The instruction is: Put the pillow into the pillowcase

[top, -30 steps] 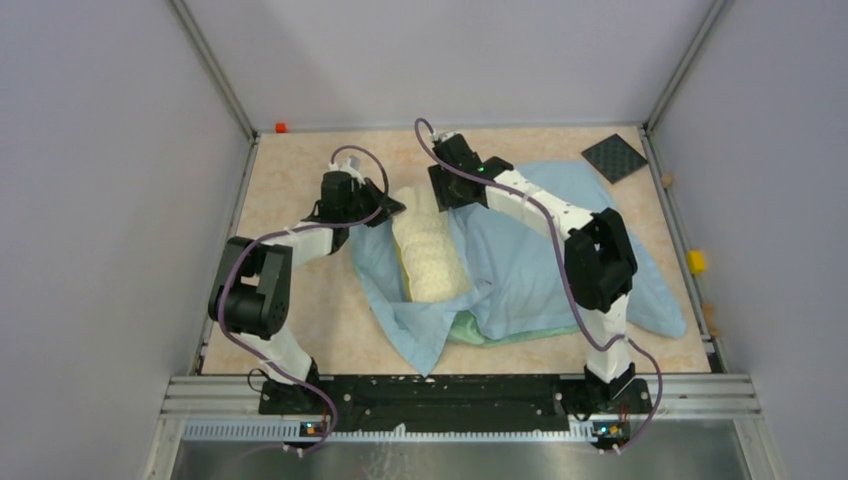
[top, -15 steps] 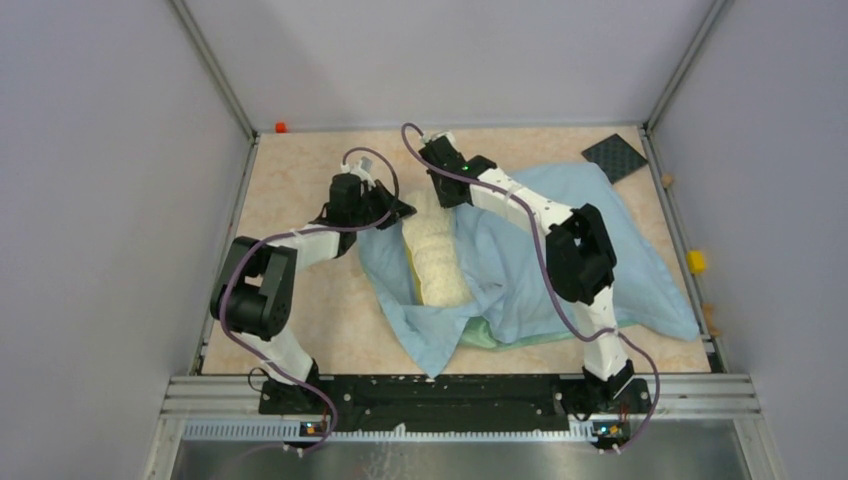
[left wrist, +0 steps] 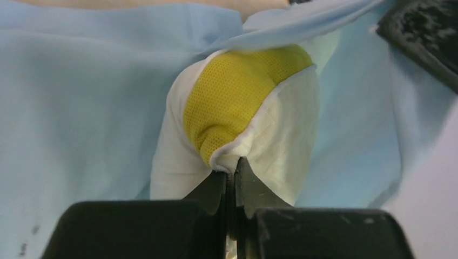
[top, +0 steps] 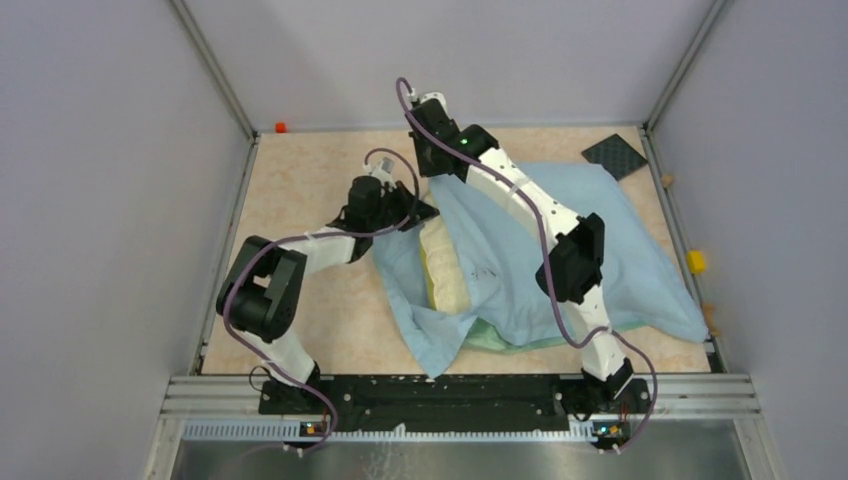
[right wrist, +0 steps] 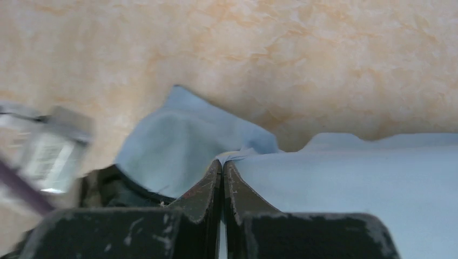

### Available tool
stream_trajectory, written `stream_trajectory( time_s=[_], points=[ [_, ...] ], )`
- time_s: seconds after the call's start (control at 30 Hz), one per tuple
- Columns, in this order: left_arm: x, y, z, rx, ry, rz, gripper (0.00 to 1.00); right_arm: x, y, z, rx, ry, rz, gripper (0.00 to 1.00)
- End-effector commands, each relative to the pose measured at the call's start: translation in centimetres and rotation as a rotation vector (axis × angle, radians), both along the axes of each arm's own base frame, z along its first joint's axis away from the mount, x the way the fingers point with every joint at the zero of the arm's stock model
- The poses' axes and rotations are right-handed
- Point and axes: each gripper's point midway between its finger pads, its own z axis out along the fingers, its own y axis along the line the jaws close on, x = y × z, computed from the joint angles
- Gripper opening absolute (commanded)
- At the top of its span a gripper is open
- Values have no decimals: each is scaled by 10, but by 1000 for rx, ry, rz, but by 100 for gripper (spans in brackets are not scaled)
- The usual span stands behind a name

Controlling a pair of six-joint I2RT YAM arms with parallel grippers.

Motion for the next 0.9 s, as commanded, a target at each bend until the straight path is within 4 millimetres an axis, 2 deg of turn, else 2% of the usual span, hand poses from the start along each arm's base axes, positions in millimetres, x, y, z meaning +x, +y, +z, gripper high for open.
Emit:
stream_trajectory(
  time_s=[0.0, 0.1, 0.23, 0.33, 0.37, 0.47, 0.53, 0.57, 0.67, 0.73, 0.87],
  points=[
    [5, -50, 37, -215, -20, -36, 0, -45, 59, 63, 238, -21, 83, 0],
    [33, -59, 26, -275, 32, 4, 0, -45, 54, 68, 268, -38, 63, 0],
    [48, -61, 14, -322, 64, 49, 1, -35, 47, 77, 282, -41, 46, 0],
    [50, -52, 7, -294, 55, 41, 27, -29, 38, 70, 257, -24, 47, 0],
    [49, -48, 4, -275, 58, 32, 37, -29, 34, 69, 243, -23, 45, 4],
    [39, -38, 4, -232, 56, -22, 51, -33, 23, 76, 206, -35, 47, 41],
    [29, -24, 2, -175, 56, -29, 55, -40, 13, 83, 193, -41, 40, 55],
    [26, -13, 6, -144, 53, -9, 57, -43, 8, 87, 186, -46, 35, 58],
    [21, 25, -4, -17, 83, 75, 61, -57, -7, 80, 131, -47, 27, 58],
    [17, 46, -12, 84, 113, 124, 63, -63, -11, 66, 76, -36, 33, 60],
    [16, 85, -21, 242, 109, 232, 66, -68, -17, 18, -62, 2, 16, 63]
  ],
)
